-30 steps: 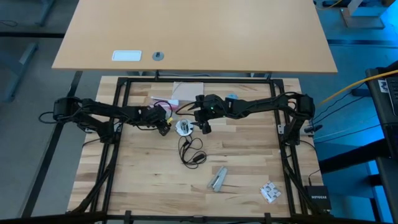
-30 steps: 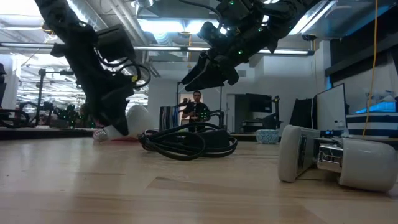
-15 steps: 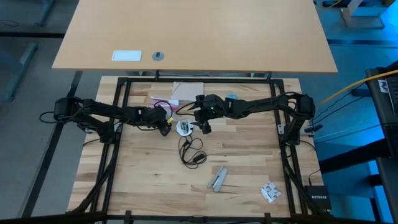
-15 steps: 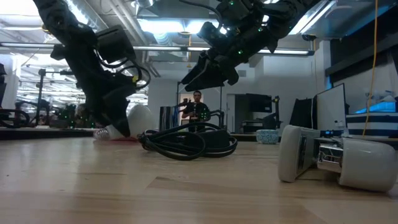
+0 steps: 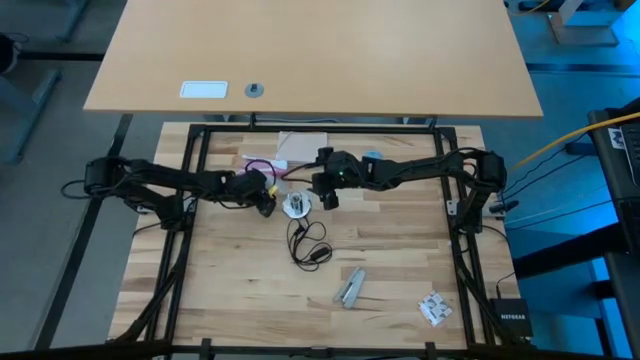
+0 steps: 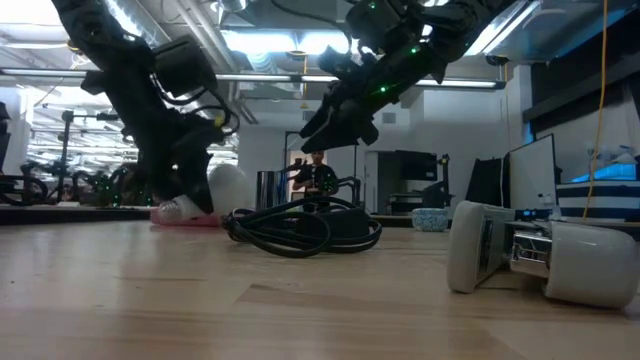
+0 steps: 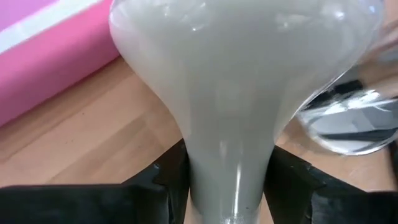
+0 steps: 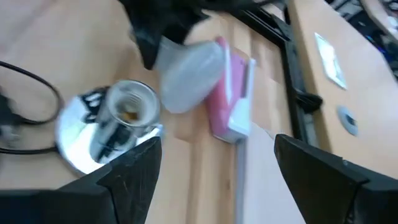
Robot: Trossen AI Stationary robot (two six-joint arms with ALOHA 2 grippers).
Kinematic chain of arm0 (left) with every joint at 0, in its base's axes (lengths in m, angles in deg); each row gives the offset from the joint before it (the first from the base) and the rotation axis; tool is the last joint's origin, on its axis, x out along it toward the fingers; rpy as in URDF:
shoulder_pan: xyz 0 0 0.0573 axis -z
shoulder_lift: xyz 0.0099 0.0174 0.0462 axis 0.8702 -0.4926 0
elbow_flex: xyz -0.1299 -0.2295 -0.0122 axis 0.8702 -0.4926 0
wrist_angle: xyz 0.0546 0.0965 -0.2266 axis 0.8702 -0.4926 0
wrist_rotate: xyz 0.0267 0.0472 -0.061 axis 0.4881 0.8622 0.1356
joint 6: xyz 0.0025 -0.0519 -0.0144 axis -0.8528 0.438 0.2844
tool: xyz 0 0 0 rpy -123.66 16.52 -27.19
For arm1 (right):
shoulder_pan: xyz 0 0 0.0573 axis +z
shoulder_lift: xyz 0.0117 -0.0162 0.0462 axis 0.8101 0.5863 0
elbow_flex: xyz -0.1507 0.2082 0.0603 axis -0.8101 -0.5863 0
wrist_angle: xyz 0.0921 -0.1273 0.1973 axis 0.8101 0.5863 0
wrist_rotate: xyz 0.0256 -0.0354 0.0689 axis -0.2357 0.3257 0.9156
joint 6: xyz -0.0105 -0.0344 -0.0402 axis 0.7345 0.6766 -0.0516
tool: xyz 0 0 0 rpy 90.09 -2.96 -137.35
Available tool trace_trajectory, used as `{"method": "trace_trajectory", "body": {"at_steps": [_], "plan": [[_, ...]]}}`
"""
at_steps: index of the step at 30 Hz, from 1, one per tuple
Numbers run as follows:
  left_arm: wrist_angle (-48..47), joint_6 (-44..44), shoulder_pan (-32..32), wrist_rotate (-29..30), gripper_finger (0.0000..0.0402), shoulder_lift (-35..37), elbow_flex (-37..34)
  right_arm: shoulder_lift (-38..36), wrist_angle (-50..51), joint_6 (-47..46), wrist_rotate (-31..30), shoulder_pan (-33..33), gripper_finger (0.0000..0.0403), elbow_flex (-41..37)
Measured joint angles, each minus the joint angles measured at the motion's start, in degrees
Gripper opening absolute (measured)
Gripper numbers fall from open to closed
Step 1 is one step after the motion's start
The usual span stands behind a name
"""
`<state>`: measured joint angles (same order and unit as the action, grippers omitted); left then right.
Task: Screw lightbulb
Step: Insert light bulb into the lamp
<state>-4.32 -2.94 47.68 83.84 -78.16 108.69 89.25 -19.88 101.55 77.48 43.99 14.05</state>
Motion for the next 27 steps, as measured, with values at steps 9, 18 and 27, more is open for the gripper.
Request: {"method": "trace_trajectory", "body": {"at_steps": [9,18,27], "plan": [[5.12,1.58,-0.01,0.08,0.0158,7.78,0.02,0.00,0.02,0.00,-0.88,-0.02,0.0317,0.00],[5.98,0.88,0.53,0.13,0.0154,15.22,0.04,0.00,-4.57,-0.03,-0.87,-0.02,0.0317,0.00],[15.51,-3.77,4.51,0.12,0.0156,15.05,0.04,0.00,-10.83,-0.09,-5.62,-0.02,0.0317,0.00]]}}
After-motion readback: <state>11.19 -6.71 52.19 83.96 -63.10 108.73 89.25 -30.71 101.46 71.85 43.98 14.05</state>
